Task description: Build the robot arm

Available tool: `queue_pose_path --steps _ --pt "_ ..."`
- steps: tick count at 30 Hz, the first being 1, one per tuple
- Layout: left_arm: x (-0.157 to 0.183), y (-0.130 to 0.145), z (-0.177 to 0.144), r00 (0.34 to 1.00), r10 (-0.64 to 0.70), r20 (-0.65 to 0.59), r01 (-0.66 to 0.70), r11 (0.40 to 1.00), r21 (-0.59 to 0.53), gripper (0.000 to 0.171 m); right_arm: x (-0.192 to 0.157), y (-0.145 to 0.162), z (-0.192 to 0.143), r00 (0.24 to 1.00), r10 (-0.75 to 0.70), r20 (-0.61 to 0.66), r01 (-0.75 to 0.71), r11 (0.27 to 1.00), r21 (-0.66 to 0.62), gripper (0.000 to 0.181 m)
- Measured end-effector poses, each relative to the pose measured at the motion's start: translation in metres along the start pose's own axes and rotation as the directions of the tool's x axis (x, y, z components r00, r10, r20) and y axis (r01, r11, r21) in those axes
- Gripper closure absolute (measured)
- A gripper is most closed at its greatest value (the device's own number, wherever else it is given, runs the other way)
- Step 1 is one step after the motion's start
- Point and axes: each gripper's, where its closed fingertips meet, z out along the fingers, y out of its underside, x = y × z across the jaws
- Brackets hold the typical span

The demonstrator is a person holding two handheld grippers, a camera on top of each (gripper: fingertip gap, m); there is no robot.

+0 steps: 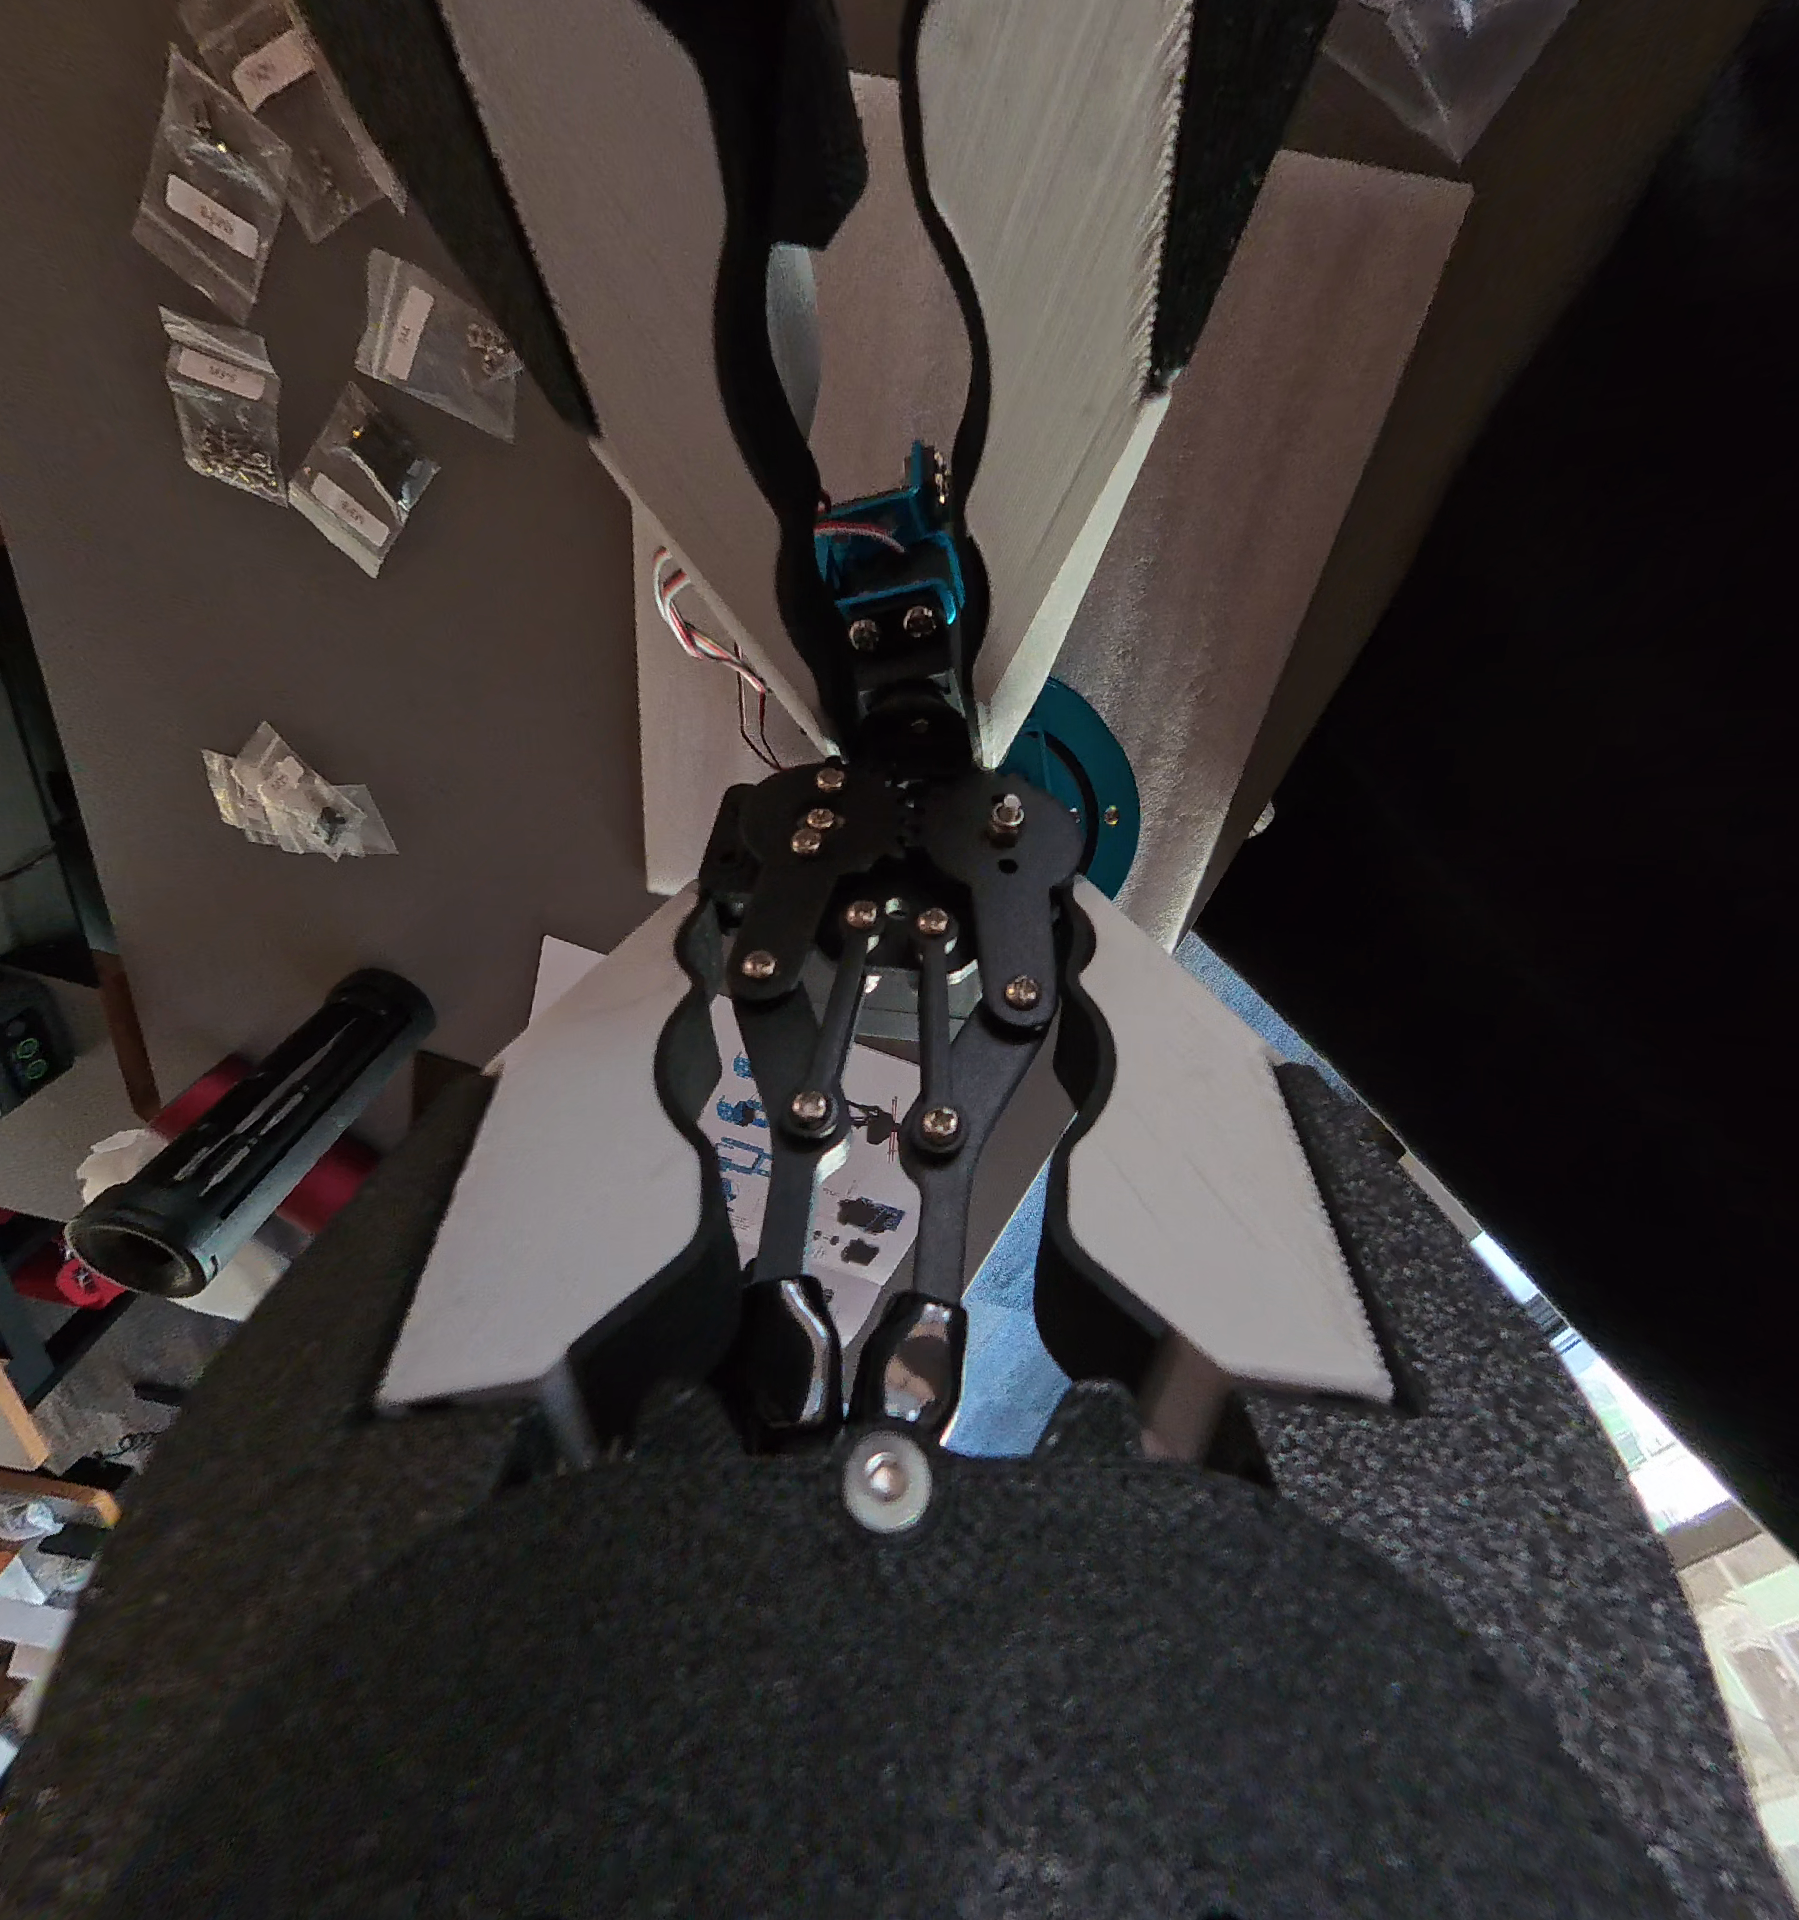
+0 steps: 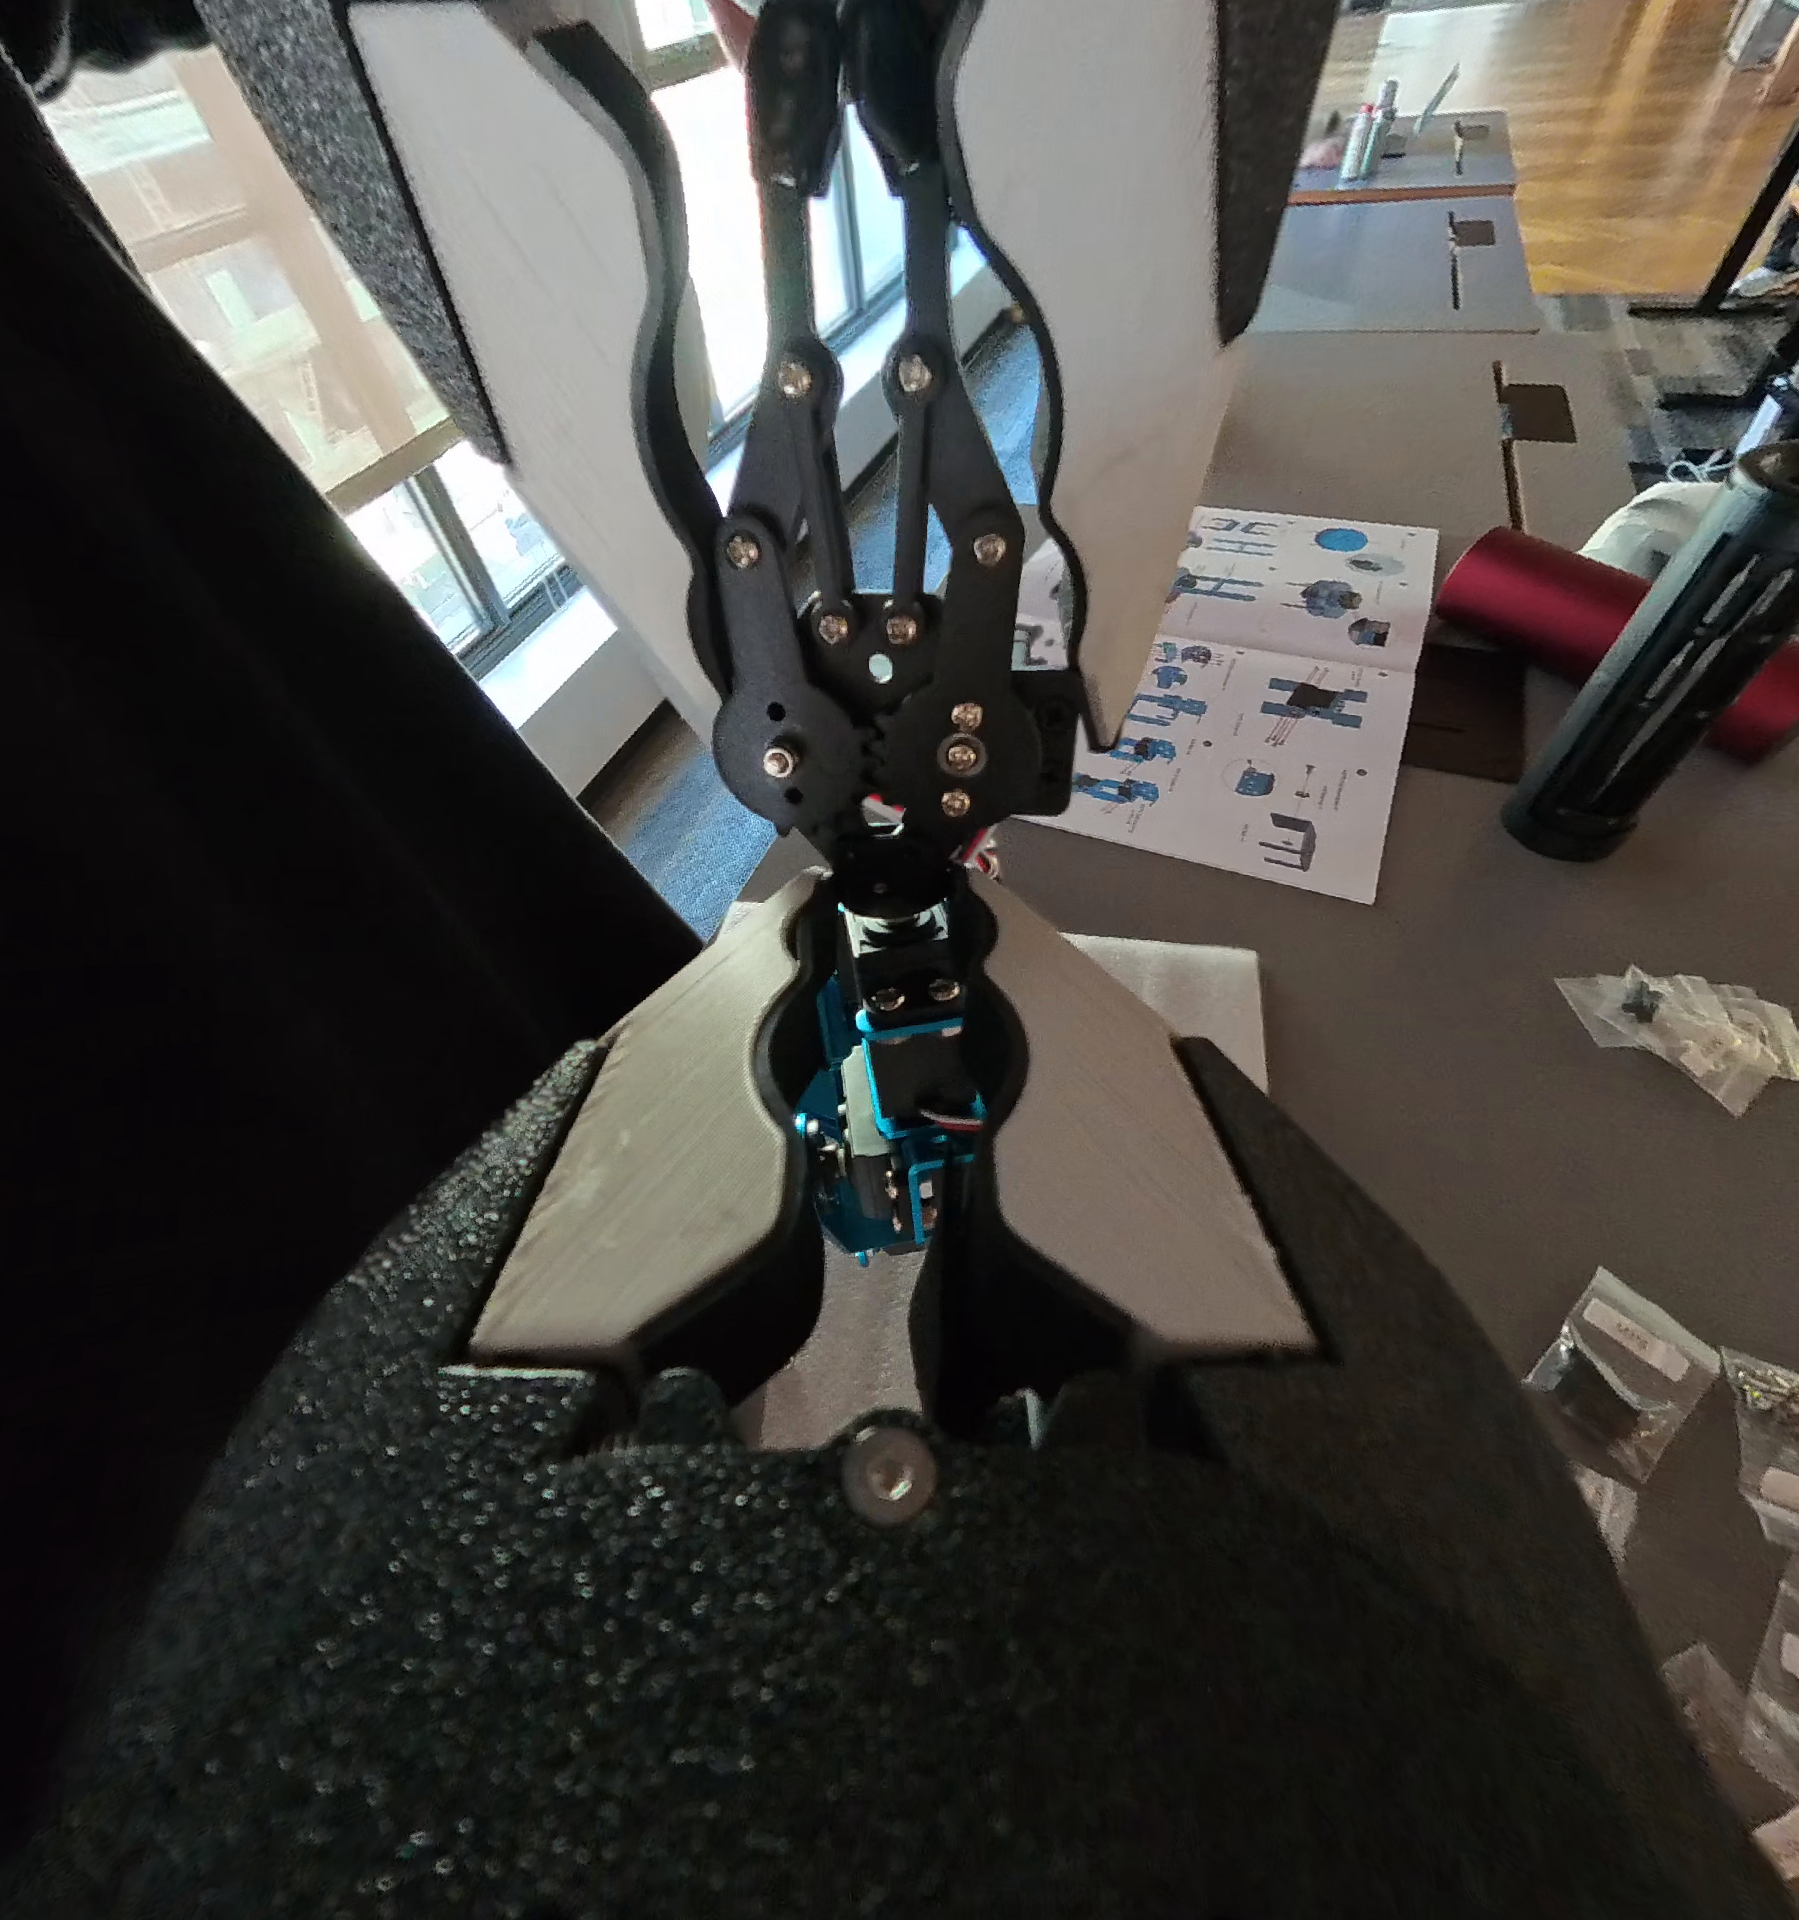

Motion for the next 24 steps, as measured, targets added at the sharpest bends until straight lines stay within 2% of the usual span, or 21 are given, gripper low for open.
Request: queue_pose_path --steps 4,11,15,17,24 --pt "-0.0017 0.0032 -0.0013 0.999 -0.035 -0.018 0.034 0.999 -0.032 0.108 0.0023 -0.0015 0.0023 0.999 -0.009 0.047 0.009 1.0 -0.01 0.162" --pt "-0.0069 0.0049 -0.0018 0.995 -0.098 -0.034 0.096 0.993 -0.07 0.108 0.0089 -0.0028 0.003 0.991 0.081 0.107 -0.083 0.996 0.021 0.161" --pt "-0.0058 0.0061 -0.0023 0.997 -0.076 -0.024 0.074 0.994 -0.074 0.108 0.0082 -0.0038 0.0042 0.998 0.045 0.037 -0.046 0.999 0.03 0.16" --pt "-0.005 0.0058 -0.0025 0.997 -0.075 -0.016 0.073 0.994 -0.081 0.108 0.0098 -0.0058 0.0058 0.999 0.047 -0.009 -0.046 0.997 0.055 0.153" --pt "-0.0074 0.005 -0.0025 0.997 -0.079 -0.011 0.078 0.994 -0.082 0.108 0.0086 -0.0067 0.0056 0.997 0.036 -0.071 -0.024 0.987 0.162 0.159"
